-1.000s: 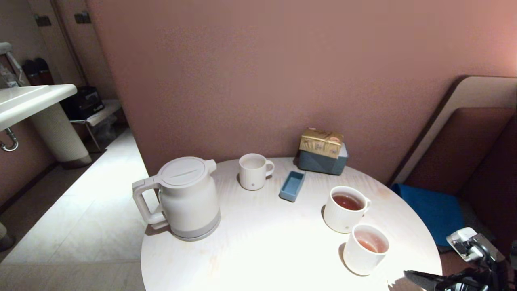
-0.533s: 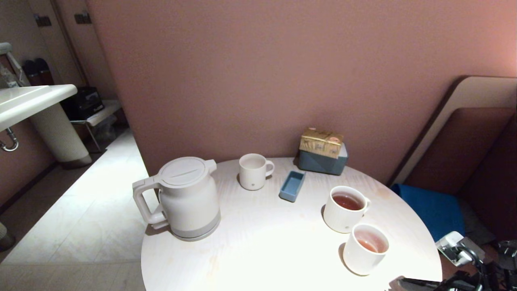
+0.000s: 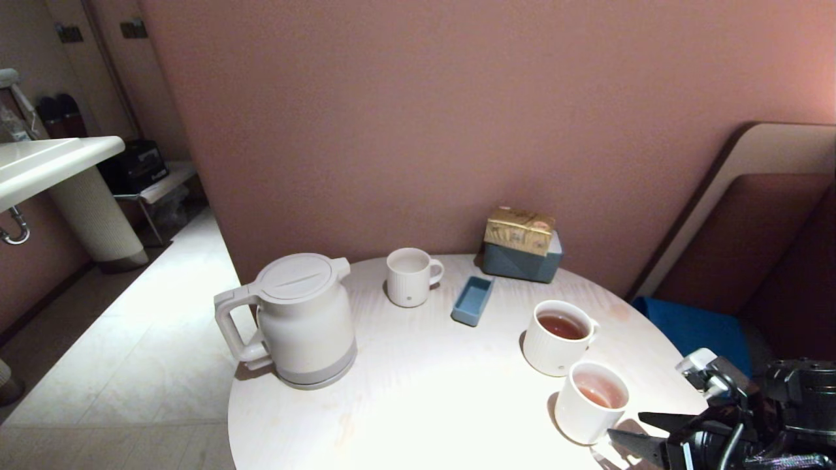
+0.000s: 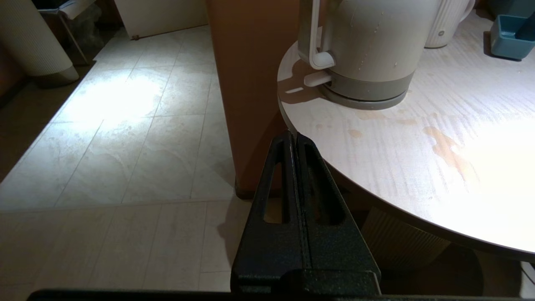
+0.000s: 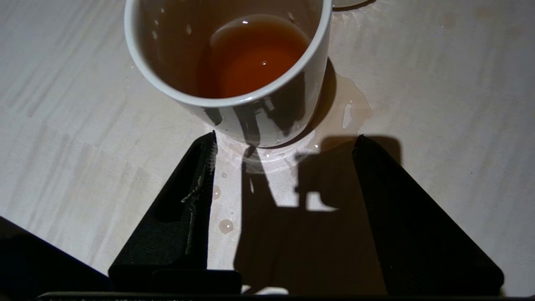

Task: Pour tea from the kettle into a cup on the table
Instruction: Pick up the cup

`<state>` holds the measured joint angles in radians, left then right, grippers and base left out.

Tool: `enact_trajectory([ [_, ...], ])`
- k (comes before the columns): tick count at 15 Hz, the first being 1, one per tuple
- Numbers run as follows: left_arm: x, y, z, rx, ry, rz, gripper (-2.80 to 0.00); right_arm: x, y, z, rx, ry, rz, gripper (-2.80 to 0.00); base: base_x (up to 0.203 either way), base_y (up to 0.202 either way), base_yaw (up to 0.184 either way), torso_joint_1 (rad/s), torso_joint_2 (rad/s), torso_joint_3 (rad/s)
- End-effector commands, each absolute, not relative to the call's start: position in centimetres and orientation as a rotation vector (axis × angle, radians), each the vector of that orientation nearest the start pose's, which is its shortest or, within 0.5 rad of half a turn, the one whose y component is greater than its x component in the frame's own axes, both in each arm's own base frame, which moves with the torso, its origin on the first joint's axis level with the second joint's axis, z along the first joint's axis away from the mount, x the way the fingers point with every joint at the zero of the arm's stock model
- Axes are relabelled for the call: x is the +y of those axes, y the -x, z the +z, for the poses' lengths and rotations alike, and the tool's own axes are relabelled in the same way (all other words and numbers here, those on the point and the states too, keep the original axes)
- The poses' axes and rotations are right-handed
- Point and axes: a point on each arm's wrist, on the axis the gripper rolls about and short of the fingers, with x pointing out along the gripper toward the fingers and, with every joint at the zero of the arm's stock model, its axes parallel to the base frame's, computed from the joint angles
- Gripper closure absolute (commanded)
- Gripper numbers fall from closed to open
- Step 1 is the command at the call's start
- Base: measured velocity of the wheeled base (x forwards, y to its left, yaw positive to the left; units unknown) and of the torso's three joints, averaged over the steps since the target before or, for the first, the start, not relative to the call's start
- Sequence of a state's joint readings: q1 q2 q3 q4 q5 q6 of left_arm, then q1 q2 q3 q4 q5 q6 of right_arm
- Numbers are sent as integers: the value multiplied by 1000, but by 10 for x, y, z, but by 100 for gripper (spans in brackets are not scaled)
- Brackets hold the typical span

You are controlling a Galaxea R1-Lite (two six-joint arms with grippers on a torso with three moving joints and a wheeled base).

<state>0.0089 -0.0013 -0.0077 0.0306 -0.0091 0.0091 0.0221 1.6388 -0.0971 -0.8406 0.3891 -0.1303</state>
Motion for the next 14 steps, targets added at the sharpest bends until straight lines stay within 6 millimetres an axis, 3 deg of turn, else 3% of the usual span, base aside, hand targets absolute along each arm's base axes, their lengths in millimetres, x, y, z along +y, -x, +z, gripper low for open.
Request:
enact_trajectory([
  [1,0,23,74,23,-9,0,0,14,-188,53,703,-7,448,-280,0,0,0,0,0,0],
  [6,0,23,74,23,-9,0,0,29,-192,52,704,20,523,-280,0,0,0,0,0,0],
  [14,0,23,74,23,-9,0,0,36,-225,48,692,22,531,-280,0,0,0,0,0,0],
])
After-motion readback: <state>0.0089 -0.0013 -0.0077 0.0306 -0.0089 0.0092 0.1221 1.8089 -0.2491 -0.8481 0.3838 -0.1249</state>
